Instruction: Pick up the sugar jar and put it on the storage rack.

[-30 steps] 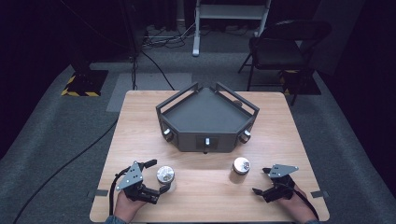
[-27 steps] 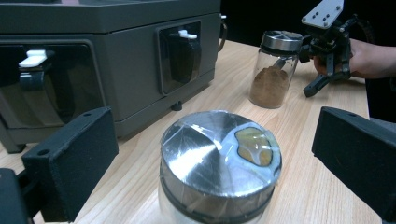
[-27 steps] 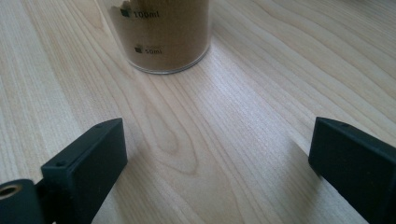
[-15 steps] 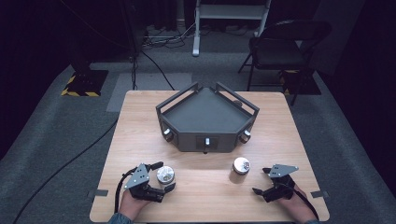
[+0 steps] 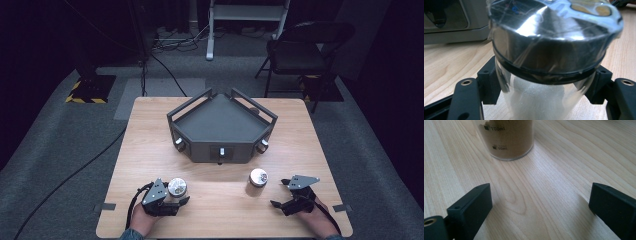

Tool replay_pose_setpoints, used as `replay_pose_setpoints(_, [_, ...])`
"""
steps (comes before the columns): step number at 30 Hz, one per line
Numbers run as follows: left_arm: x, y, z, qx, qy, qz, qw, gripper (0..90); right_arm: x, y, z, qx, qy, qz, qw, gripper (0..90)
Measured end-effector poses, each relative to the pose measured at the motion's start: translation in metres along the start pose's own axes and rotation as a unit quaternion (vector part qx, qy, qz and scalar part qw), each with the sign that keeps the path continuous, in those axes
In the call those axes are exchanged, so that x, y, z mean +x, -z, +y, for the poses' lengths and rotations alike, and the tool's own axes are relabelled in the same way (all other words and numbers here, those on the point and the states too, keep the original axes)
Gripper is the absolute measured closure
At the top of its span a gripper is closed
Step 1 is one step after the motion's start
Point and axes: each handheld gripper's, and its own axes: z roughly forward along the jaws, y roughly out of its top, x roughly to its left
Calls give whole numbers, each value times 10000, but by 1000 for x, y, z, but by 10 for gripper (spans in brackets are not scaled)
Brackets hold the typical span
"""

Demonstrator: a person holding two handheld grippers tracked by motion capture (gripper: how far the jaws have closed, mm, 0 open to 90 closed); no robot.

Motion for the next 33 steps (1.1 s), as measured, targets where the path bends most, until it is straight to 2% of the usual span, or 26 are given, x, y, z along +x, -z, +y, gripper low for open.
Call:
replay_pose_setpoints(17, [-2, -1, 3, 6, 45, 39, 10000, 303, 0, 0, 0, 0, 1, -1, 10000, 47])
replay_pose_setpoints(19, [-1, 1, 8, -195, 138, 14, 9997, 303, 0, 0, 0, 0, 0, -1, 10000, 46])
replay_pose_setpoints(21, [-1, 1, 8, -195, 138, 14, 9997, 303, 0, 0, 0, 0, 0, -1, 10000, 46])
replay_pose_setpoints(23, [0, 2, 12, -255, 138, 21, 9996, 303, 0, 0, 0, 0, 0, 0, 10000, 47])
replay_pose_setpoints(33, [10, 0, 57, -307, 250, 98, 9992, 304, 0, 0, 0, 0, 1, 0, 10000, 46])
